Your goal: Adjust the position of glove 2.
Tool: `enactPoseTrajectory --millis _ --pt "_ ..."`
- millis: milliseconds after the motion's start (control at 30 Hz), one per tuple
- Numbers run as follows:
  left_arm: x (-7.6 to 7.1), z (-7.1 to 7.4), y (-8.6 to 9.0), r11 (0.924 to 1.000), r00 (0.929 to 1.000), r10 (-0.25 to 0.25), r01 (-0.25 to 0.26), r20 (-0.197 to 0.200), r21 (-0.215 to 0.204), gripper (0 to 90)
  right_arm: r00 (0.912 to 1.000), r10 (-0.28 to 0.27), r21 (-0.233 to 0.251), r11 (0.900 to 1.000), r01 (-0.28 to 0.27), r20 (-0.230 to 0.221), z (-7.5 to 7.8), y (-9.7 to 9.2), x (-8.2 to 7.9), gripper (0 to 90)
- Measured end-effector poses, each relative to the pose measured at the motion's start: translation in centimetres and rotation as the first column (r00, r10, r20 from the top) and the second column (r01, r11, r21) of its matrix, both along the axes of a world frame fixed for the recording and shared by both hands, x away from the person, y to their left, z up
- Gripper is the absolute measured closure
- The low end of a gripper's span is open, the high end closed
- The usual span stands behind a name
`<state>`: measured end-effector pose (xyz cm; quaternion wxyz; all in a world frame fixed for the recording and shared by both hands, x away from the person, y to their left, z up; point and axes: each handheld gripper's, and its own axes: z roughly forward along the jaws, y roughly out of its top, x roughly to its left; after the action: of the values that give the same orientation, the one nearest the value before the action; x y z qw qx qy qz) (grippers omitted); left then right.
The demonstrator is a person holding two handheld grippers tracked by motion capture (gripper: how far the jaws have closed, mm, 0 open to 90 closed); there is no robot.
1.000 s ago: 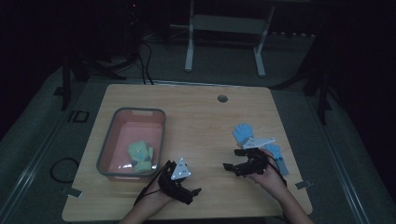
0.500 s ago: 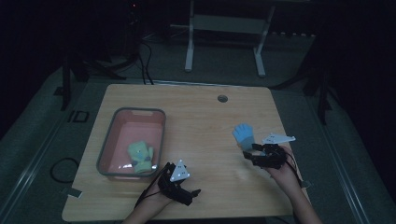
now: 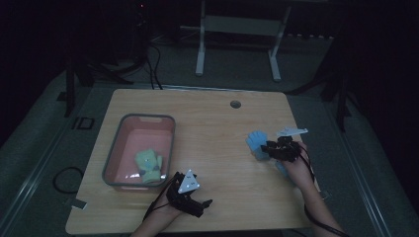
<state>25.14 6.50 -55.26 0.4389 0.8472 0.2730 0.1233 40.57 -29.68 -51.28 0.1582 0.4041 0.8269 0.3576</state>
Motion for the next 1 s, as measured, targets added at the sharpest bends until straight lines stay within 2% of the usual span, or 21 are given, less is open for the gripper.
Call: enactPoseTrajectory --millis 67,100,133,333,467,533,633,733,900,1000 --pt "0.0 0.0 0.0 1.0000 0.9999 -0.005 0.005 -0.011 -0.003 2.2 1.0000 -0.002 0.000 1.0000 0.002 -0.006 -0.2 0.0 0.4 63.0" --pt "0.1 -0.2 0.0 0.9999 0.9994 -0.016 0.016 -0.031 -0.005 2.2 0.9999 -0.007 -0.001 1.0000 0.007 -0.010 -0.4 0.1 0.7 63.0" --pt "0.1 -0.3 0.0 0.9998 0.9993 -0.019 0.020 -0.031 0.003 2.2 0.9998 -0.016 -0.006 0.9999 0.016 -0.013 -0.8 0.2 1.3 62.2" --pt "0.0 -0.4 -0.3 0.9992 0.9992 -0.032 0.033 -0.025 0.021 2.2 0.9995 -0.028 -0.035 0.9990 0.028 -0.011 -1.8 0.5 2.4 60.3" --pt "0.0 -0.5 -0.2 0.9994 0.9993 -0.027 0.028 -0.025 0.021 2.2 0.9992 -0.035 -0.065 0.9974 0.033 -0.020 -2.2 0.6 2.8 60.0" --pt "-0.1 -0.6 -0.2 0.9993 0.9995 -0.025 0.025 -0.019 0.029 2.2 0.9977 -0.055 -0.091 0.9946 0.051 -0.040 -3.0 0.7 3.1 59.8" --pt "-0.1 -0.5 -0.2 0.9996 0.9996 -0.023 0.023 -0.014 0.017 2.2 0.9982 -0.053 -0.100 0.9938 0.050 -0.027 -3.1 0.7 3.0 60.9" --pt "-0.2 -0.5 -0.2 0.9997 0.9997 -0.023 0.023 0.000 0.012 2.2 0.9979 -0.059 -0.093 0.9941 0.056 -0.029 -3.2 0.7 3.0 63.9" --pt "-0.2 -0.5 -0.3 0.9997 0.9997 -0.022 0.022 0.006 0.008 2.2 0.9972 -0.068 -0.098 0.9931 0.065 -0.030 -3.2 1.1 2.8 78.1" --pt "-0.2 -0.5 -0.3 0.9996 0.9997 -0.024 0.024 0.007 0.013 2.2 0.9961 -0.083 -0.102 0.9916 0.079 -0.032 -3.1 1.4 2.7 82.8"
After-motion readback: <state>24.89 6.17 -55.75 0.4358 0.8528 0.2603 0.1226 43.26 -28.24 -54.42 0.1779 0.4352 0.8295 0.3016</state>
